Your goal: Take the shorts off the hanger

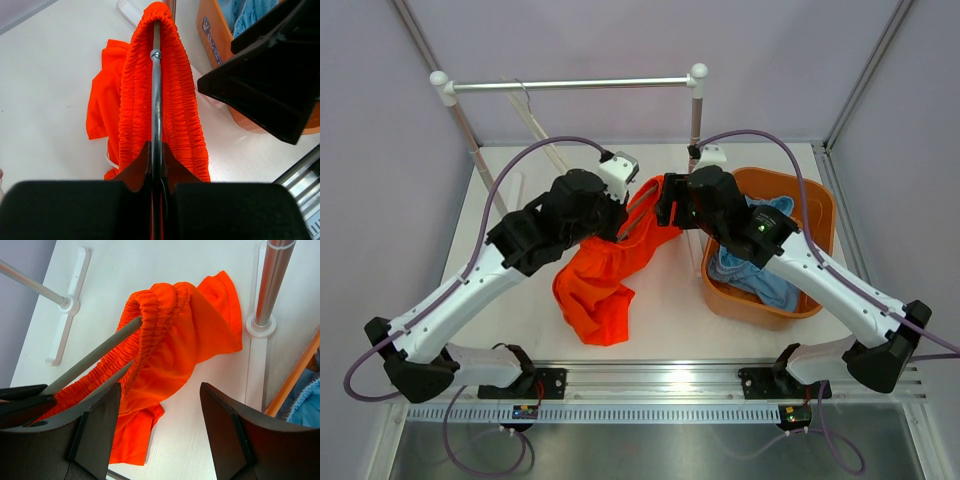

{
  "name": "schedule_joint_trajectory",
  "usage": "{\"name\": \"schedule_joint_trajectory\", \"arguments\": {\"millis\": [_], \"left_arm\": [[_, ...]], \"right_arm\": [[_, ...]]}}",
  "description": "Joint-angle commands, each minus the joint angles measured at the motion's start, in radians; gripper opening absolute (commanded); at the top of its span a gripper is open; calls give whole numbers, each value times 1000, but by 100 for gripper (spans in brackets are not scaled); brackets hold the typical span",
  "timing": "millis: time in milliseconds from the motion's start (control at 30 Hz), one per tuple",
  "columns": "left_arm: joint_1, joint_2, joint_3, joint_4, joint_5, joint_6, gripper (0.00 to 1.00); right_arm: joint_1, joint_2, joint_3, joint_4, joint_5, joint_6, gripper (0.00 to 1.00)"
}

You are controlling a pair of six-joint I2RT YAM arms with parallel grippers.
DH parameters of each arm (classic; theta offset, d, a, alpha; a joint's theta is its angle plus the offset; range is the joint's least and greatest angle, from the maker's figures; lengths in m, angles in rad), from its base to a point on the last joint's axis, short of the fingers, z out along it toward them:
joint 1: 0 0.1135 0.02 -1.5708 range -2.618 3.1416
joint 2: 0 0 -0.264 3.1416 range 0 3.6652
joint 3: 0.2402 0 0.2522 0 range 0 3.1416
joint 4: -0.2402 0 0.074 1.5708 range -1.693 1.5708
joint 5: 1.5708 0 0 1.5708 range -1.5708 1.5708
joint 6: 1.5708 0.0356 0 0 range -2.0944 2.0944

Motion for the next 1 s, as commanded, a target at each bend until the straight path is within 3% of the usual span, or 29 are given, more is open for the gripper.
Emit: {"name": "schedule_joint_trajectory", "arguments": {"millis": [0,200,433,667,800,967], "left_arm": [[-8,-57,6,96,5,-1,0],[-12,-83,-3,81,15,7,0],[-15,-112,-32,60,51,8,0],[-23,-152,-72,40,88,7,0],[-31,-186,-84,35,96,5,0],[-31,-232,-106,12,91,7,0]], "right_arm": [[12,22,55,16,33,22,72],[12,56,75,19,60,37,72],[13,76,96,22,91,45,60],[12,84,104,36,119,43,35],[12,93,112,36,135,40,12],[10,119,158,-22,226,25,0]]}}
